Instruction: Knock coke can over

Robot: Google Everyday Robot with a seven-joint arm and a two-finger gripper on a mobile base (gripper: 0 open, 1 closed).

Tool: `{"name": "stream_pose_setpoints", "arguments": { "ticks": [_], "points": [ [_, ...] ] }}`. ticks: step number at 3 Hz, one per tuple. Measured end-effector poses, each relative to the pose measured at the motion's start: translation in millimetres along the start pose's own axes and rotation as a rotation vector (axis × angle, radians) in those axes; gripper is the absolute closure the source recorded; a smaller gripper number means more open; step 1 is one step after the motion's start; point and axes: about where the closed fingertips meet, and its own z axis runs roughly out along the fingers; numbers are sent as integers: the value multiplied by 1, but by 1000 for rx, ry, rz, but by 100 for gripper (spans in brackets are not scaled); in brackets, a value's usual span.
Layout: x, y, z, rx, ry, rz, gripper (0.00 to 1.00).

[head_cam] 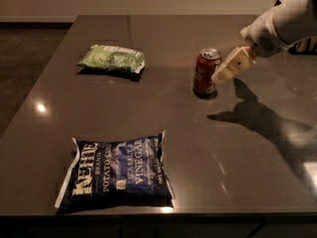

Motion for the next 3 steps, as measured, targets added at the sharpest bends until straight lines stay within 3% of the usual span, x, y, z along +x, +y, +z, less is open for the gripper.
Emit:
{"name": "stream_pose_setpoints", "arguments": {
  "ticks": [2, 3],
  "points": [
    [-3, -9, 36, -27, -75, 44, 0],
    [-6, -7, 45, -61, -109, 57, 15]
  ]
}}
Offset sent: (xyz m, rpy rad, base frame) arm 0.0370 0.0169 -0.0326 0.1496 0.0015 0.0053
